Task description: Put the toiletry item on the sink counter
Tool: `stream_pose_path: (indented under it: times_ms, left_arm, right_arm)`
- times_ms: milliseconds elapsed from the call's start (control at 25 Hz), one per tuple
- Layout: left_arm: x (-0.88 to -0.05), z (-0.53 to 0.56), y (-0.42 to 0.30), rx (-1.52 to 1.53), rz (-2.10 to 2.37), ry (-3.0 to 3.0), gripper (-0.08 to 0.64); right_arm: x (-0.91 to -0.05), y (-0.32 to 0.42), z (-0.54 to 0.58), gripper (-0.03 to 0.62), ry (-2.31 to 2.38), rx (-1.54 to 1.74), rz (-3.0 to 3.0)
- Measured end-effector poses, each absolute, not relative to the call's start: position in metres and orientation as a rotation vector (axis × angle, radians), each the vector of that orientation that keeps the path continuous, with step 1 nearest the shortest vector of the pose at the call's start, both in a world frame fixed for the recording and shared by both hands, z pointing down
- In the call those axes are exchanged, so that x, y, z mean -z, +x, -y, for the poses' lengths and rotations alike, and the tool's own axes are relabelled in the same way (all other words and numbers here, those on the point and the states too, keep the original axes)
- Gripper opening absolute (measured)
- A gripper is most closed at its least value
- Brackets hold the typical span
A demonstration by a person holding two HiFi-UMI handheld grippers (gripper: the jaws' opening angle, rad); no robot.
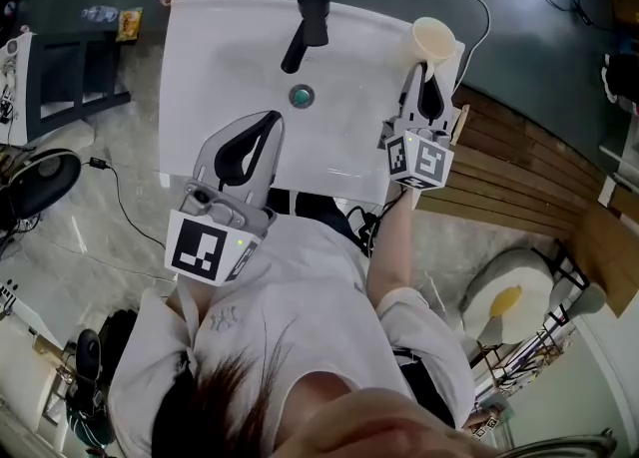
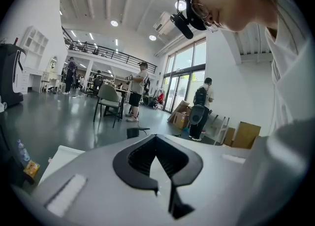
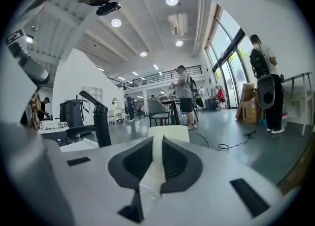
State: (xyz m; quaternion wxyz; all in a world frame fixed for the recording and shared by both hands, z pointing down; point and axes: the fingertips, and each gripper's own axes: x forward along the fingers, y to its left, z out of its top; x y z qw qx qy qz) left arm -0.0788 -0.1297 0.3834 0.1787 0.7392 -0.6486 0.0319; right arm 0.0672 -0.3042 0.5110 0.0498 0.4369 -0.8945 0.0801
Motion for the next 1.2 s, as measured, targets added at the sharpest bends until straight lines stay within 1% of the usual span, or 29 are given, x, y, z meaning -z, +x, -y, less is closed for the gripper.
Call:
stream_pose_path:
  times_ms: [1200]
  left_arm:
    - [-0.378,0.136,-0.072,-0.030,1.833,2.109,0.006]
  right_arm:
    - [-0.540,0.058,0.290,0.038,1.318,-0.211,2.629]
